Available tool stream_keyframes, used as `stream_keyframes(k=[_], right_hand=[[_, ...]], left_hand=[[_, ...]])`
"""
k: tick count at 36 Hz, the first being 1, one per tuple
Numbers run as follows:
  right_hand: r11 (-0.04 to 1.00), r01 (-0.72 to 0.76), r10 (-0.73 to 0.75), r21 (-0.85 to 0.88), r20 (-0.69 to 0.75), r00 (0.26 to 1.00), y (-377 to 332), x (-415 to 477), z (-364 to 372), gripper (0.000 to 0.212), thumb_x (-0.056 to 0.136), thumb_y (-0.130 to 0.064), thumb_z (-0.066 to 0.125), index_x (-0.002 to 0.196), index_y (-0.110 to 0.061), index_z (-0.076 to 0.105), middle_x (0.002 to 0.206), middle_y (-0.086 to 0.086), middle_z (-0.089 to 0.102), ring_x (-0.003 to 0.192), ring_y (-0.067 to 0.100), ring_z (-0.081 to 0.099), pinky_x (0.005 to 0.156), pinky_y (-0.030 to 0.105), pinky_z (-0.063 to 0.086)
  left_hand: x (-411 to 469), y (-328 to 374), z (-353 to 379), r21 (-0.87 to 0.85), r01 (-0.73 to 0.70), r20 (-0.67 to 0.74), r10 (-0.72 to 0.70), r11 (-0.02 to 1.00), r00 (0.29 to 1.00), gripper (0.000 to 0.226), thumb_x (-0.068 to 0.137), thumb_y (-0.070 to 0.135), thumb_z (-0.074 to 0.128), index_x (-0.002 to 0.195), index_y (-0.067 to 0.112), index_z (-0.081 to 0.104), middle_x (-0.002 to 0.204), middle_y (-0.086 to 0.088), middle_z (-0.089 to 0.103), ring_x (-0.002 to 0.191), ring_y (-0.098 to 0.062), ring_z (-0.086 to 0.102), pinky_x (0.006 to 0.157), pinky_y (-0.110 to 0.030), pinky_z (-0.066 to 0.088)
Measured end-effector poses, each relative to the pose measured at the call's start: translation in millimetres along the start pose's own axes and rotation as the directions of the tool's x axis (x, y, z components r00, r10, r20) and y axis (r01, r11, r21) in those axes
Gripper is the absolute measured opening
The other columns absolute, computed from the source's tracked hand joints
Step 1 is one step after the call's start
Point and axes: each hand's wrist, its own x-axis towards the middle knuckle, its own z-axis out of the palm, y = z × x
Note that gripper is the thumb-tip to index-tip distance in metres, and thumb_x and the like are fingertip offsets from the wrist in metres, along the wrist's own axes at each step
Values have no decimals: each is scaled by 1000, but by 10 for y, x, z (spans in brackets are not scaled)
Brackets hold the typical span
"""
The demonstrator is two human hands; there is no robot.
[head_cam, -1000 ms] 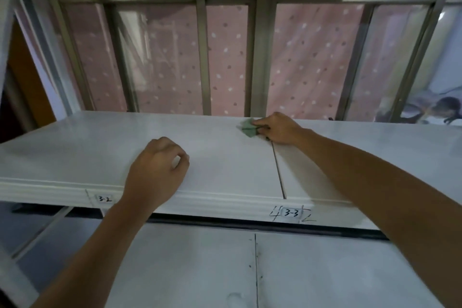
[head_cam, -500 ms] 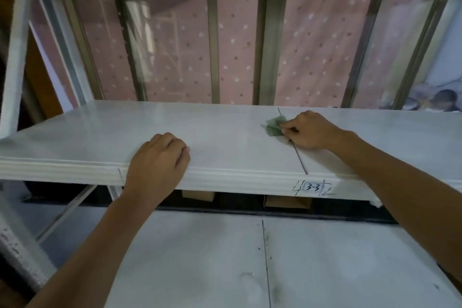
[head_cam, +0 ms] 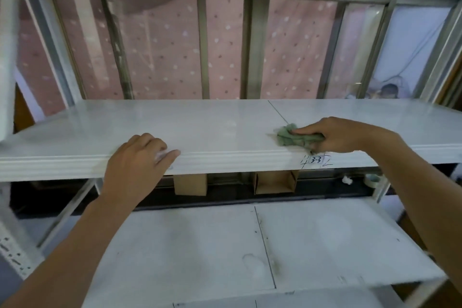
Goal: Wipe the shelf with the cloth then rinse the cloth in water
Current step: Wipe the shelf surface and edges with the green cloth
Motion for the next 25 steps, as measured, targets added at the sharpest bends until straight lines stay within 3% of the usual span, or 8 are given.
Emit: stream_keyframes(k=[4,10,12,15,18,20,22,25], right_hand=[[995,44,-30,86,-152,988,77,-47,141,52,93,-20,67,141,-36,51,83,-15,65,68,1,53,67,18,37],[982,86,-45,168,-231,972,-70,83,294,52,91,-17,70,138,-36,55,111,-15,66,81,-9,58,74,5,39],[987,90,-57,133,-234,970,-162,174,311,52,92,-18,70,137,-39,55,115,-12,69,84,0,62,77,9,42],[987,106,-81,121,-198,977,-322,316,294,52,92,-20,69,136,-43,55,115,-9,71,92,11,66,88,25,51],[971,162,-132,174,-172,976,-574,401,281,53,92,-15,68,133,-46,56,107,-26,65,84,-9,62,77,7,45],[949,216,-182,228,-162,970,-755,456,304,55,92,-13,69,133,-46,56,110,-34,58,93,-17,58,82,2,40],[939,249,-217,235,-157,964,-917,499,338,55,92,-13,70,131,-49,55,109,-34,55,99,-11,56,90,5,38],[929,266,-233,259,-153,960,-1099,544,404,56,89,-18,74,129,-52,56,108,-15,62,101,6,57,94,16,40]], left_hand=[[6,-74,-9,8,-21,-2,21,1000,1000,51,94,54,52,82,8,72,83,-6,67,78,-28,62,69,-43,55],[-9,-193,-18,21,-32,-12,33,999,999,52,97,53,52,81,8,72,81,-7,67,77,-28,61,68,-43,55],[-12,-206,-44,9,2,-13,-1,1000,1000,52,96,53,51,81,8,72,80,-7,66,77,-29,62,68,-42,54],[-33,-262,-92,10,20,-23,-20,1000,1000,52,96,54,50,82,8,72,81,-7,66,77,-29,62,68,-42,54],[-84,-390,-142,12,43,-24,-43,999,999,52,96,54,51,84,8,72,83,-7,67,77,-28,62,68,-41,54],[-131,-479,-191,17,76,-32,-75,997,997,50,96,53,52,84,8,72,83,-6,67,78,-28,63,68,-41,54],[-179,-565,-236,28,77,-51,-75,997,996,46,96,49,56,82,8,72,81,-6,67,76,-27,62,68,-40,54],[-245,-714,-301,55,77,-63,-74,995,995,43,97,45,57,80,8,72,81,-6,67,75,-27,61,69,-41,53]])
